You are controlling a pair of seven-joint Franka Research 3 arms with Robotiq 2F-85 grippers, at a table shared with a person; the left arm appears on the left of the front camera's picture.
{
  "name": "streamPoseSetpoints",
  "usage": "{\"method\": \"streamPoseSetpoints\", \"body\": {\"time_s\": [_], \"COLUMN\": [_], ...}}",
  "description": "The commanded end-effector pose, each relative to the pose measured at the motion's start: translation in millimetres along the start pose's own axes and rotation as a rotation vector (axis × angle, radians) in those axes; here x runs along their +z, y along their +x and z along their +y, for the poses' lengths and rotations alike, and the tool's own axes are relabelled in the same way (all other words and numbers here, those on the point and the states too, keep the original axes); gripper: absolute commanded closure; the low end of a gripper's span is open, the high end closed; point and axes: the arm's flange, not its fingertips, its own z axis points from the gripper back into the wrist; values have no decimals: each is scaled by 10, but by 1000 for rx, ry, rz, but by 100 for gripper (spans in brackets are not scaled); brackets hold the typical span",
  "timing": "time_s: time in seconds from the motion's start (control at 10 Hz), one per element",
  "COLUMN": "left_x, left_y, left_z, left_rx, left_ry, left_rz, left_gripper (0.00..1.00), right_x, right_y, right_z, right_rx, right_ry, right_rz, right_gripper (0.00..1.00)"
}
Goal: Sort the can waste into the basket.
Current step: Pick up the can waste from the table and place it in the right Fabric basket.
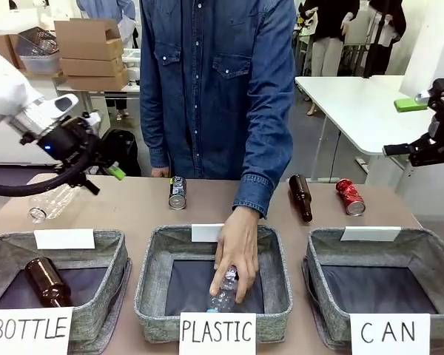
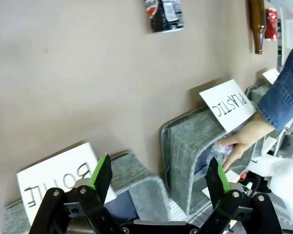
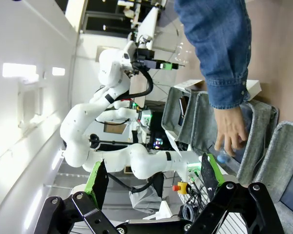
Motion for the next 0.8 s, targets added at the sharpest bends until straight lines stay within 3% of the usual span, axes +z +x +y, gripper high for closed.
{"method": "streamPoseSetpoints", "body": {"time_s": [0.0,0.2,0.4,0.7], "left_x": [-113,-259,-232,-778], "left_y": [279,516,517,865], "left_z": [-244,-404,-419,-722], "left_rx": [-7,22,6,182], "left_ry": [48,126,84,204], "left_rz": [30,65,69,-5], "left_gripper": [0,0,0,0], "right_x": [-21,-21,-21,-21], "right_y": [23,23,23,23], "right_z": [6,6,6,6], "right_rx": [27,27,27,27], "right_ry": [27,27,27,27], "right_rz": [-11,-11,-11,-11], "right_gripper": [0,0,0,0]}}
